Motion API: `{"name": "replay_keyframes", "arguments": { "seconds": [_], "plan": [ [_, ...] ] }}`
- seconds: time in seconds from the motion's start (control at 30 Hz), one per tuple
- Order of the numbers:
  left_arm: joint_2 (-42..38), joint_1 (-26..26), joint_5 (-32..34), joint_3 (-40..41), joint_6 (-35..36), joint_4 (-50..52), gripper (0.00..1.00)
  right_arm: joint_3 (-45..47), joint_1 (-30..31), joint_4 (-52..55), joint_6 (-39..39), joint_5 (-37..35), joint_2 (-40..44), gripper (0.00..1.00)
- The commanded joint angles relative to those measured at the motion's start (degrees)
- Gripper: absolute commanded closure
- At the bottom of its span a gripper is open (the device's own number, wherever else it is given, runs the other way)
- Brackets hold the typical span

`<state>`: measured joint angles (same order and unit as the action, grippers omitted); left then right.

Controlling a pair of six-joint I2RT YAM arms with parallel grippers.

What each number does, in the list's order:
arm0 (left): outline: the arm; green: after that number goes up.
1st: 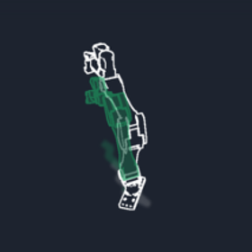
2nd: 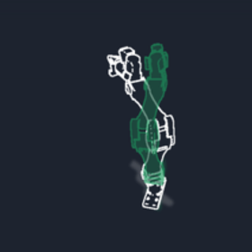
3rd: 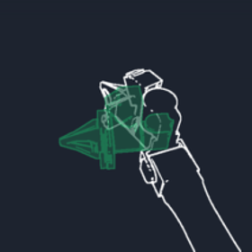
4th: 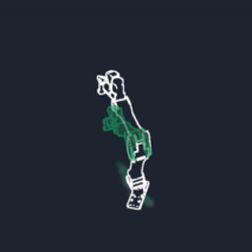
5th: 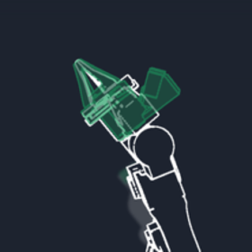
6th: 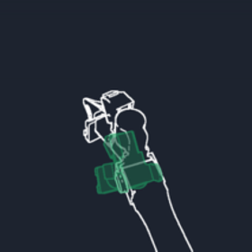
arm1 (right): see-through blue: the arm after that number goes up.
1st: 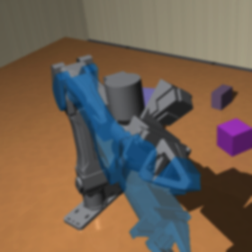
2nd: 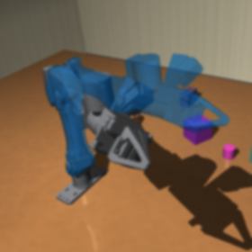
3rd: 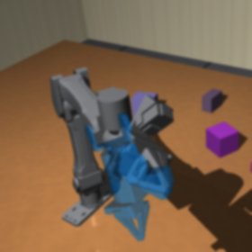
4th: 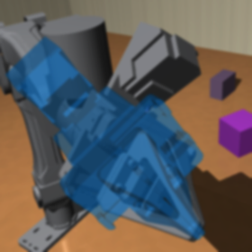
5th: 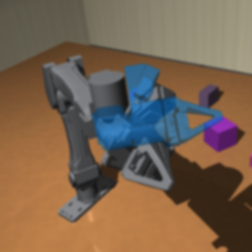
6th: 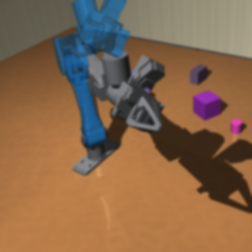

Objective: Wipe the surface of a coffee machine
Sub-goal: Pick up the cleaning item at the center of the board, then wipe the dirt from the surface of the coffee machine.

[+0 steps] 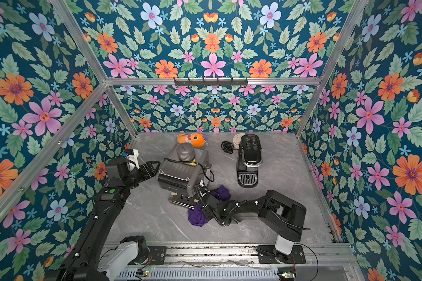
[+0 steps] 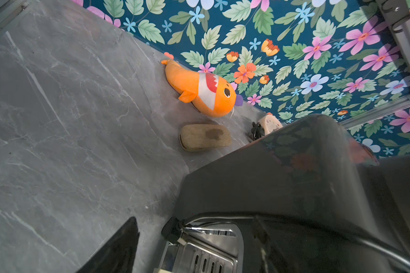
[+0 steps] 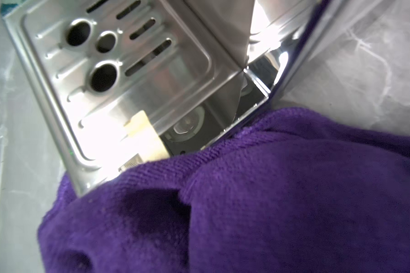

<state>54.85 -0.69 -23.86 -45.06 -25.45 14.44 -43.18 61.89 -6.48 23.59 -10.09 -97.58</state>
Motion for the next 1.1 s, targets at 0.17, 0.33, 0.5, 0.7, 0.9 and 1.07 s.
{"name": "replay_keyframes", "arguments": {
  "seconds": [0.17,0.33,0.5,0.7,0.9,1.07],
  "plan": [
    [1.4,0.1,-1.2,-2.1,0.4,0.7,0.28,-1.3,-1.3,17.9,1.0,5.7,10.7,0.93],
    [1.0,0.1,-1.8,-2.7,-0.2,1.1,0.3,-4.3,-2.3,27.9,2.6,4.1,20.1,1.0],
    [0.3,0.1,-2.2,-4.6,-0.4,2.1,0.32,-11.0,-2.3,42.0,5.3,-0.2,29.4,0.97],
    [-0.4,0.1,-3.2,-6.4,-1.9,2.2,0.33,-24.2,-2.3,54.7,6.4,-4.5,36.3,1.0],
    [-1.2,0.2,-5.8,-6.4,-2.8,0.5,0.34,-42.4,-2.3,58.2,3.2,0.8,29.8,1.0],
    [-1.7,0.2,-5.3,-7.4,-3.4,0.8,0.34,-64.4,-0.4,63.6,-2.2,4.8,15.5,1.0]
  ]
}}
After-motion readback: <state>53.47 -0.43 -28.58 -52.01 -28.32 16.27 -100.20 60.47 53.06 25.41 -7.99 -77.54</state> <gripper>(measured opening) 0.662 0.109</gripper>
